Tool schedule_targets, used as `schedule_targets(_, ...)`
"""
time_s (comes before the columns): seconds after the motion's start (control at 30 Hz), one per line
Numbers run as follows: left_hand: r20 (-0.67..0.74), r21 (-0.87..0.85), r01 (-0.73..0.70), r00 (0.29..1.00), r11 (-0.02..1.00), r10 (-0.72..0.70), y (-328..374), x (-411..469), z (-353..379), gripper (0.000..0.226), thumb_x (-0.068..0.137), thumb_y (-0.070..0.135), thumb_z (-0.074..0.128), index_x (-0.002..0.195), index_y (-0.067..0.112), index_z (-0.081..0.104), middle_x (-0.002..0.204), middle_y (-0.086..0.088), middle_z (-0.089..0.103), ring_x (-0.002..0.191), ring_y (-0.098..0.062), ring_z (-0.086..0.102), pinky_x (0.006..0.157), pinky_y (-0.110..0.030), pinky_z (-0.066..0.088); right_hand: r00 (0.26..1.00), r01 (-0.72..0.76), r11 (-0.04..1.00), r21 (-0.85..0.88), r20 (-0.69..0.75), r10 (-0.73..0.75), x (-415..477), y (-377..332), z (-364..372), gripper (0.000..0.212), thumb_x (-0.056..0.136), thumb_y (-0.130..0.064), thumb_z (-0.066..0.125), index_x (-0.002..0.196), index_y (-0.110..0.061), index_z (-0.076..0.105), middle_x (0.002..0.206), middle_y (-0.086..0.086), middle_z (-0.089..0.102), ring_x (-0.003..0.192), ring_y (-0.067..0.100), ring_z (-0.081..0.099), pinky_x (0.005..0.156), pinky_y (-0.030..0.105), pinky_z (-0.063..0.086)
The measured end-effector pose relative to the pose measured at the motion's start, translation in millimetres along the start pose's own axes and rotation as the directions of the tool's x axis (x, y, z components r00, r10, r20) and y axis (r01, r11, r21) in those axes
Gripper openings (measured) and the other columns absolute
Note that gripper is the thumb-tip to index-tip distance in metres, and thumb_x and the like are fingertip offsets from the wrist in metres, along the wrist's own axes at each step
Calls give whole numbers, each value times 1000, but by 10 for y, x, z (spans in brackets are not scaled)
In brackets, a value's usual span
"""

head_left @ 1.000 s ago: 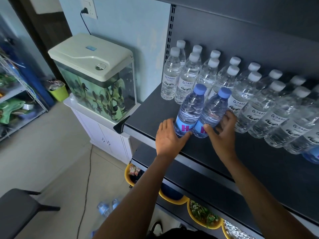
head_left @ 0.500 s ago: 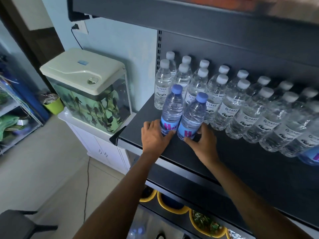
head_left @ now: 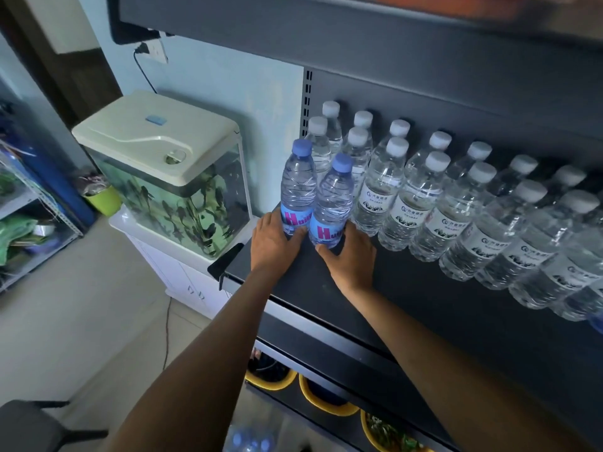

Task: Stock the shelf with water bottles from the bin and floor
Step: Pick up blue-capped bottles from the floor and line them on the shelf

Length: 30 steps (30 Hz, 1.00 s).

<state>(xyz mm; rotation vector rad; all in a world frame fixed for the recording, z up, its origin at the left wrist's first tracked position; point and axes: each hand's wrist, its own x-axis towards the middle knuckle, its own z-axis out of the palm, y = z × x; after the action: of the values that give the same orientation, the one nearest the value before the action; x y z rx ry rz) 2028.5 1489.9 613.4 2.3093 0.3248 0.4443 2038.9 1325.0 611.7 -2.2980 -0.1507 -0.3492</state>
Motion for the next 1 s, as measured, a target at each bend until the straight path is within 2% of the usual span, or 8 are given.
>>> schedule_targets(0.2, -18, -17, -27, 999, 1000, 26, -27, 6, 26, 57, 90, 42, 72, 138, 14, 55, 121, -4, 64, 117, -25, 55, 102, -41, 45, 1000, -19, 999, -50, -13, 18, 34, 84, 75, 63, 80, -37, 81, 134, -15, 56, 131, 5, 62, 131, 30, 49, 106, 47, 37)
schedule_targets(0.47, -11, -30, -14, 1000, 999, 13, -18, -4, 2, 65, 87, 46, 75, 141, 19, 51, 125, -3, 61, 120, -23, 53, 104, -38, 43, 999, -33, 995, -91, -10, 33, 52, 109, 109, 66, 80, -41, 80, 135, -14, 56, 137, 5, 58, 136, 30, 44, 107, 48, 35)
schedule_targets(0.6, -22, -45, 40, 999, 998, -41, 51, -100, -64, 68, 86, 48, 76, 140, 18, 47, 132, -4, 57, 126, -22, 49, 104, -38, 43, 999, -34, 999, 1, -16, 34, 49, 98, 89, 60, 75, -37, 84, 125, -13, 60, 129, 6, 62, 129, 31, 50, 104, 48, 38)
schedule_targets(0.7, -33, -33, 109, 993, 994, -110, 95, -284, -93, 82, 88, 52, 74, 152, 14, 38, 150, -8, 49, 141, -25, 41, 114, -39, 36, 999, -17, 995, 96, -29, 19, 47, 133, 63, 57, 70, -39, 82, 115, -9, 62, 116, 10, 66, 117, 35, 58, 104, 48, 42)
schedule_targets(0.83, -62, 58, 129, 990, 990, -126, 79, -715, -98, 90, 90, 57, 69, 159, 13, 31, 160, -9, 39, 149, -25, 33, 122, -44, 31, 998, 45, 980, 192, -44, -38, -51, 178, 13, 59, 71, -39, 79, 112, -2, 61, 115, 16, 65, 113, 38, 57, 104, 53, 42)
schedule_targets(0.9, -123, -5, 145, 982, 989, -145, 63, -993, -84, 85, 92, 53, 68, 159, 15, 32, 161, -8, 38, 151, -24, 30, 124, -42, 28, 997, 74, 968, 239, -33, -68, -194, 167, -40, 58, 73, -35, 80, 114, 1, 61, 117, 19, 64, 113, 40, 56, 105, 50, 41)
schedule_targets(1.0, -249, -84, 175, 950, 981, -190, 61, -1516, -69, 76, 93, 53, 64, 154, 16, 39, 157, -6, 42, 148, -21, 34, 122, -40, 30, 988, 137, 938, 318, 24, -153, -539, 112, -189, 58, 78, -40, 71, 117, 2, 62, 115, 18, 63, 111, 38, 57, 102, 38, 38)
